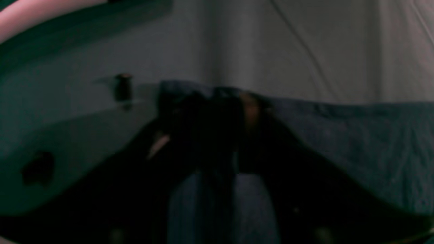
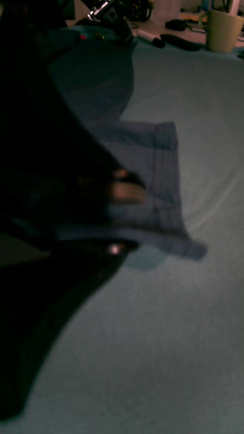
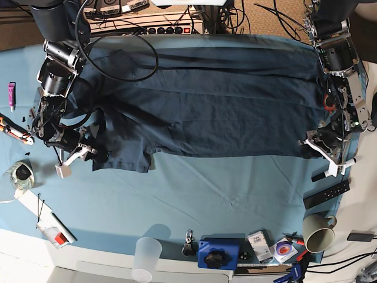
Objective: Fold the T-shirt properly
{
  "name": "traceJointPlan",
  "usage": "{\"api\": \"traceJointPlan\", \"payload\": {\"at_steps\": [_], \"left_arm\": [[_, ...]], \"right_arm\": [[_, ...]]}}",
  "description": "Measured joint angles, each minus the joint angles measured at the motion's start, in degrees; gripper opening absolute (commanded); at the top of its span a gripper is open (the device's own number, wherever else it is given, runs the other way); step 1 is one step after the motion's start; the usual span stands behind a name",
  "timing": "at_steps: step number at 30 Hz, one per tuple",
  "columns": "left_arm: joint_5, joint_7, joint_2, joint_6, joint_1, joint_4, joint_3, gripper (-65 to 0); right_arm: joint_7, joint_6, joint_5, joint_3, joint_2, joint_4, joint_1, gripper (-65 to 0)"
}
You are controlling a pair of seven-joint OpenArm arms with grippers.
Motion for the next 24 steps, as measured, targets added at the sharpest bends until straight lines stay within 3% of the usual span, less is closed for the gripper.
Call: {"api": "traceJointPlan", "payload": {"at_steps": [1, 3, 9, 17, 24], "left_arm": [[0.1, 0.0, 0.0, 0.2, 0.0, -0.1, 0.0, -58.7], [0.0, 0.5, 0.0, 0.2, 0.0, -0.1, 0.0, -65.0], [-3.0, 4.0, -0.2, 0.2, -0.2, 0.0, -0.2, -65.0], [-5.6, 10.3, 0.2, 0.4, 0.5, 4.0, 0.0, -65.0], [-5.3, 14.5, 0.3, 3.6, 1.1, 10.2, 0.2, -65.0]], "right_arm": [[0.0, 0.0, -0.3, 0.0, 0.0, 0.0, -0.1, -65.0], [0.0, 0.0, -0.3, 0.0, 0.0, 0.0, -0.1, -65.0], [-0.7, 0.0, -0.3, 0.0, 0.1, 1.2, -0.2, -65.0], [-2.3, -0.6, -1.2, 0.0, 0.3, 13.3, -0.7, -65.0], [-3.6, -0.4, -0.9, 0.0, 0.3, 18.3, -0.9, -65.0]]}}
